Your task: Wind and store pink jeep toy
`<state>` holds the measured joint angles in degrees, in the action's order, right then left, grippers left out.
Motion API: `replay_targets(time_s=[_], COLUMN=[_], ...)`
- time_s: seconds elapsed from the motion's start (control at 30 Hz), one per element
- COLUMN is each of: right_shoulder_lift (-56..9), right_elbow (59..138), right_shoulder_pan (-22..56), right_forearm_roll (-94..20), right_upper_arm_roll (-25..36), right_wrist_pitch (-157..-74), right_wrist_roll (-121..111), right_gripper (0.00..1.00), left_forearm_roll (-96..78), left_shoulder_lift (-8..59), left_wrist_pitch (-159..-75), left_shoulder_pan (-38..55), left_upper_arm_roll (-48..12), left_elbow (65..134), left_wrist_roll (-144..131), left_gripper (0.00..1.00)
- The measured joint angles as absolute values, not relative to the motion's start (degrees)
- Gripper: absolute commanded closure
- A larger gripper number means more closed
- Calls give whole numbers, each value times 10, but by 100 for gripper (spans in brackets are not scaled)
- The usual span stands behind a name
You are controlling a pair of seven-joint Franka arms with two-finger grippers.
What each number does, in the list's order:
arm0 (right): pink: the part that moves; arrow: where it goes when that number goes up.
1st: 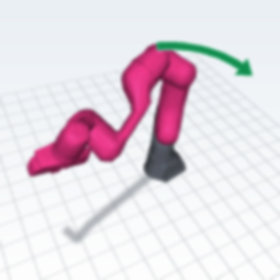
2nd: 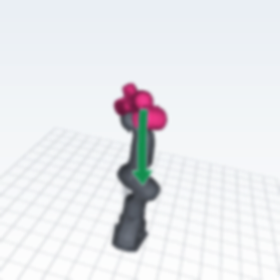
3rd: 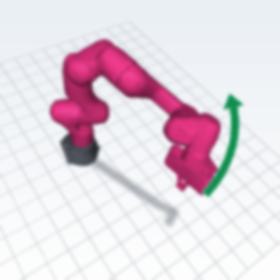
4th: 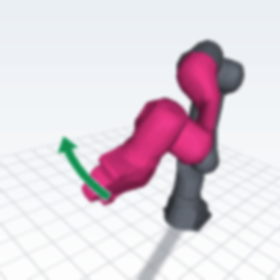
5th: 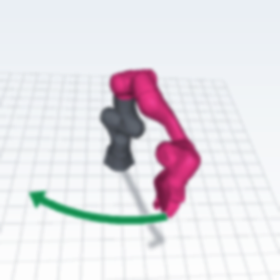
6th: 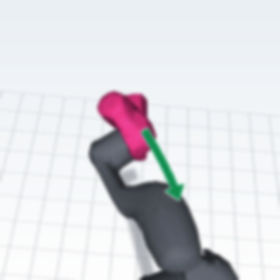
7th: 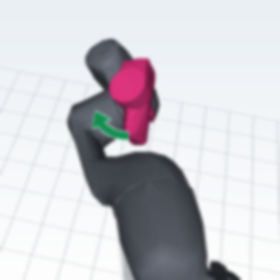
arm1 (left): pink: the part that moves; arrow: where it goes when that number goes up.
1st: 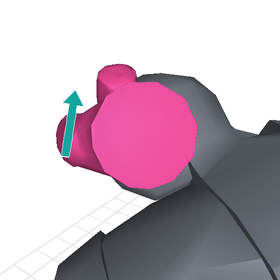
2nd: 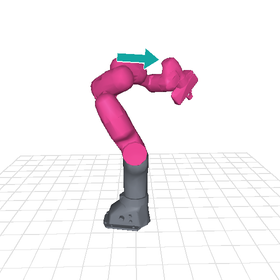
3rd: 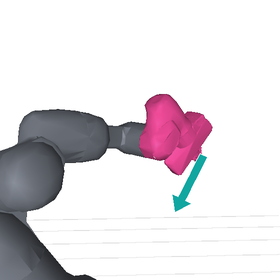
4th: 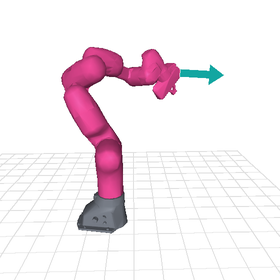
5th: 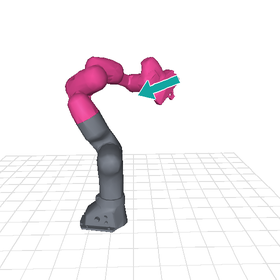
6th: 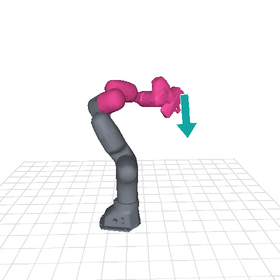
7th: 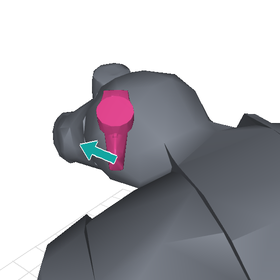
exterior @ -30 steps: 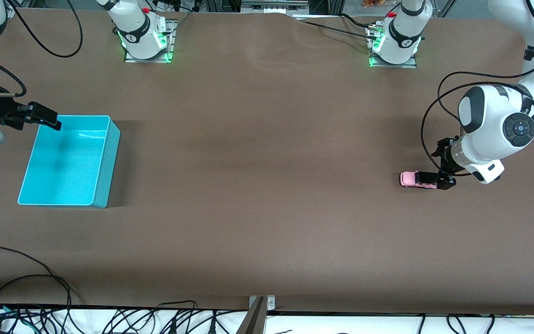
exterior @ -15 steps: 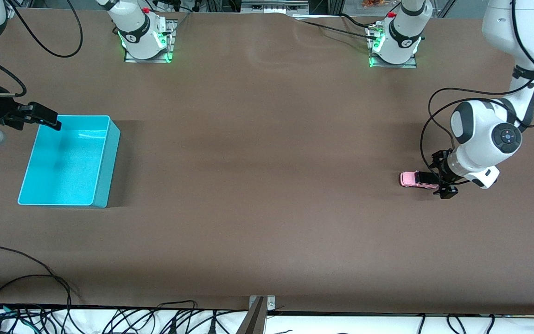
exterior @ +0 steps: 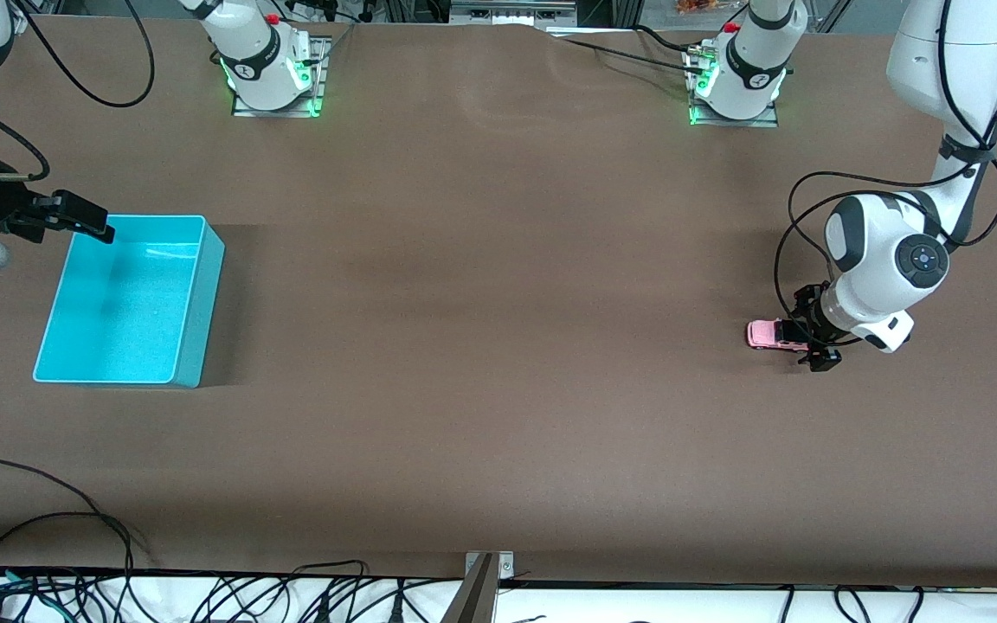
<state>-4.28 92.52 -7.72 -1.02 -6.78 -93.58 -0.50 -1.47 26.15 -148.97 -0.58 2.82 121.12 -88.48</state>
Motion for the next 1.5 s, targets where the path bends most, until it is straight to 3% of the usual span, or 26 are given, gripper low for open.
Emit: replay_targets(time_s=[0.2, 0.43, 0.5, 0.9, 1.5], right_shoulder_lift=[-43, -43, -43, -43, -43], right_elbow=[925, 925, 925, 925, 925], right_shoulder_pan=[-77, -77, -77, -77, -77], right_forearm_roll=[-10, -10, -10, -10, -10], right_upper_arm_roll=[-68, -68, -68, -68, -68], right_wrist_pitch=[-936, -936, -936, -936, -936], right_wrist_roll=[-5, -5, -5, -5, -5], right_gripper=[0, 0, 0, 0, 0], left_forearm_roll=[-14, -14, -14, -14, -14], left_shoulder_lift=[262, 262, 262, 261, 264], left_wrist_pitch=[-1487, -1473, -1473, -1470, -1455], left_shoulder_pan=[-3, -3, -3, 15, 123], left_upper_arm_roll=[28, 29, 29, 27, 24], left_elbow=[1212, 1213, 1212, 1199, 1187], left_wrist_roll=[-870, -838, -836, -856, -1023], left_gripper=[48, 92, 98, 100, 100])
